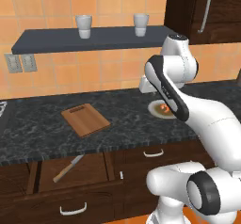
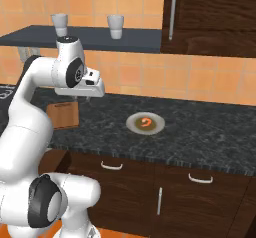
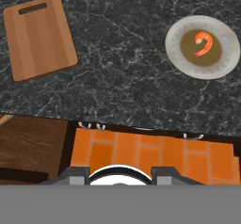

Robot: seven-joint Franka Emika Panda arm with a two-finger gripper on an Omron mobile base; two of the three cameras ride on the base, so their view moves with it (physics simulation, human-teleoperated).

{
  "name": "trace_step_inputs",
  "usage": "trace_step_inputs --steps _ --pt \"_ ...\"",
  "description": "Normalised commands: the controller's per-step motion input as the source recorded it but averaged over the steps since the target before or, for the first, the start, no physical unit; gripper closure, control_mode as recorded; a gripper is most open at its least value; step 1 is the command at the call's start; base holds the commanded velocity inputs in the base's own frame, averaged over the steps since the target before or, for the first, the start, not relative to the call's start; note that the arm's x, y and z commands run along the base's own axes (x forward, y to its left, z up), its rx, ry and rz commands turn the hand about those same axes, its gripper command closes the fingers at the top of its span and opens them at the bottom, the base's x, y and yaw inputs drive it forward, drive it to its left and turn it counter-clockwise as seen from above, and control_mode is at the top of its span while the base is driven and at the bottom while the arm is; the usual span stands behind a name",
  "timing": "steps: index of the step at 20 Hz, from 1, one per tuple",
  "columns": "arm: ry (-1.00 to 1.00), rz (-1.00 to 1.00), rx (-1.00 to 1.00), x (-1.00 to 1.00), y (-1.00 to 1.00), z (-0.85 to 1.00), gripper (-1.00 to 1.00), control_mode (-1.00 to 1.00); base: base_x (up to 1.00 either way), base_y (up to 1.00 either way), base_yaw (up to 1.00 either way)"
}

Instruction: Pick up the knife from the drawer and place it on the cutting board. Then place the meat from the plate to the cutting board.

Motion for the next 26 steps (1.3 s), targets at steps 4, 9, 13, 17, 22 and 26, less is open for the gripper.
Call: trace_step_inputs --steps 4,9,13,17,22,26 --pt "0.0 0.0 0.0 0.0 0.0 0.0 -1.0 1.0 0.0 0.0 0.0" --pt "0.0 0.0 0.0 0.0 0.0 0.0 -1.0 1.0 0.0 -0.05 0.31" --pt "0.0 0.0 0.0 0.0 0.0 0.0 -1.0 1.0 0.0 -0.26 0.62" --pt "0.0 0.0 0.0 0.0 0.0 0.0 -1.0 1.0 -0.03 -0.54 0.64" --pt "0.0 0.0 0.0 0.0 0.0 0.0 -1.0 1.0 -0.03 -0.58 0.56" --pt "0.0 0.0 0.0 0.0 0.0 0.0 -1.0 1.0 0.01 -0.53 0.57"
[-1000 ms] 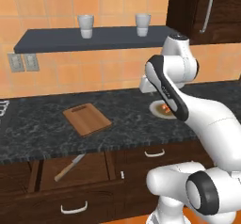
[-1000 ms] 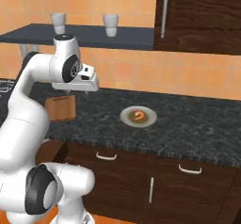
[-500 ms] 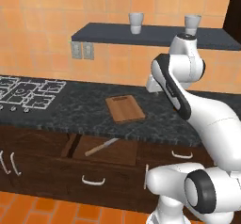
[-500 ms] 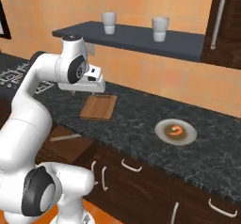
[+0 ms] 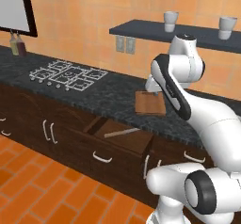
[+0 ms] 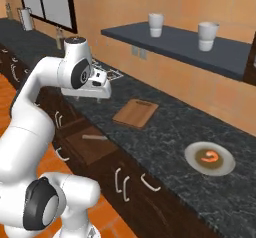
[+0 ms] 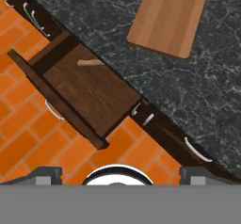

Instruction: Pick up the knife from the drawer and place it on the cutting board. Then place the meat from the plate to the cutting board.

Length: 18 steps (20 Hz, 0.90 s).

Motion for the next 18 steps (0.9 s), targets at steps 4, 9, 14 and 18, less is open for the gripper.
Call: trace_step_inputs --steps 4,9,14,18 --pt "0.0 0.0 0.0 0.0 0.0 0.0 -1.0 1.0 -0.02 -0.69 0.4" --pt "0.0 0.0 0.0 0.0 0.0 0.0 -1.0 1.0 0.02 -0.61 0.21" --pt "0.0 0.0 0.0 0.0 0.0 0.0 -1.0 1.0 0.33 -0.26 0.14" --pt "0.0 0.0 0.0 0.0 0.0 0.0 -1.0 1.0 0.23 -0.01 0.07"
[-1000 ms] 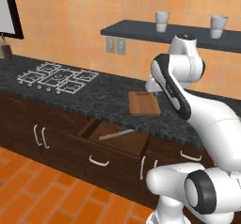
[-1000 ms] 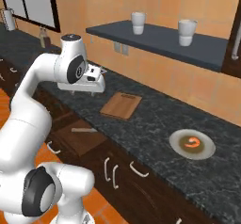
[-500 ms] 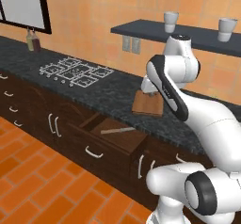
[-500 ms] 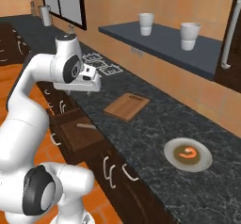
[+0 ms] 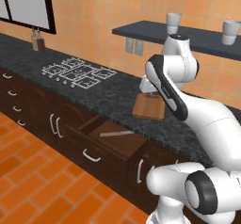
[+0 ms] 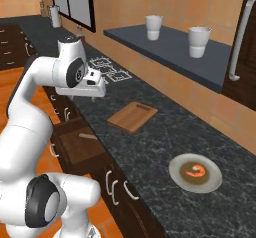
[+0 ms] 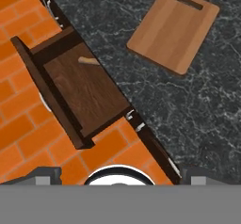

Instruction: Pick up the knife from the drawer and place it on the cutting board. Then place the meat from the plate to the cutting board.

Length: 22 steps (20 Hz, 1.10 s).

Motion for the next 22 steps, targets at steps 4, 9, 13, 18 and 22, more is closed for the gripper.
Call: trace_step_inputs --steps 4,9,13,18,22 --pt "0.0 0.0 0.0 0.0 0.0 0.0 -1.0 1.0 0.01 0.0 0.03" --pt "0.08 0.0 0.0 0.0 0.19 -0.24 -1.0 -1.0 0.0 0.0 0.0" --pt "0.0 -0.29 0.0 0.0 0.97 -0.63 -1.0 -1.0 0.0 0.0 0.0" --pt "0.12 -0.4 0.12 0.2 0.45 -0.89 -1.0 -1.0 0.0 0.0 0.0" --pt "0.18 -0.39 0.15 0.06 0.54 -0.99 -1.0 -1.0 0.0 0.0 0.0"
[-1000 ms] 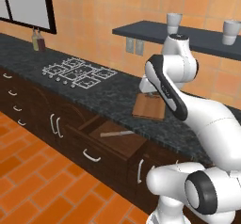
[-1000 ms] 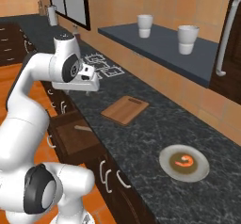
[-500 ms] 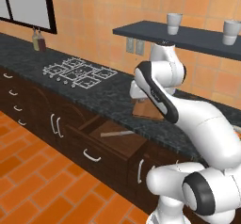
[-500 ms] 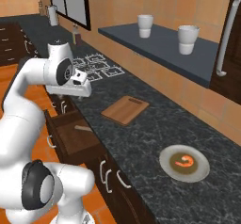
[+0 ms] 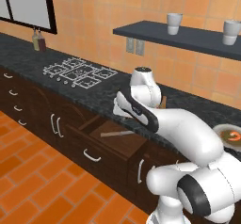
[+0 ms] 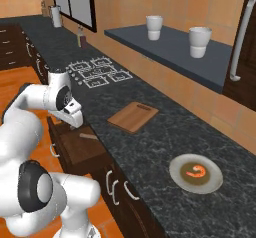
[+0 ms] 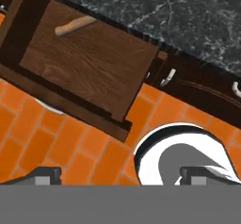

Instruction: Pick up the knife from the drawer and place it on the cutting board. Then place the meat from the plate to the cutting board.

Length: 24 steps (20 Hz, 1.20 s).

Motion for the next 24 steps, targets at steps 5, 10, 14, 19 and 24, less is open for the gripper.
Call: trace_step_inputs --steps 5,10,14,19,24 --pt "-0.02 -0.33 0.06 0.29 0.56 -0.36 -1.0 -1.0 0.0 0.0 0.0" --pt "0.05 -0.31 0.0 0.17 0.44 -0.85 -1.0 -1.0 0.0 0.0 0.0" --pt "-0.01 -0.2 0.0 0.29 0.23 -0.45 -1.0 -1.0 0.0 0.0 0.0" --pt "0.0 0.0 -0.06 0.59 0.28 -0.27 -1.0 -1.0 0.0 0.0 0.0" --pt "0.06 0.08 -0.03 0.49 0.04 -0.31 -1.0 -1.0 0.0 0.0 0.0"
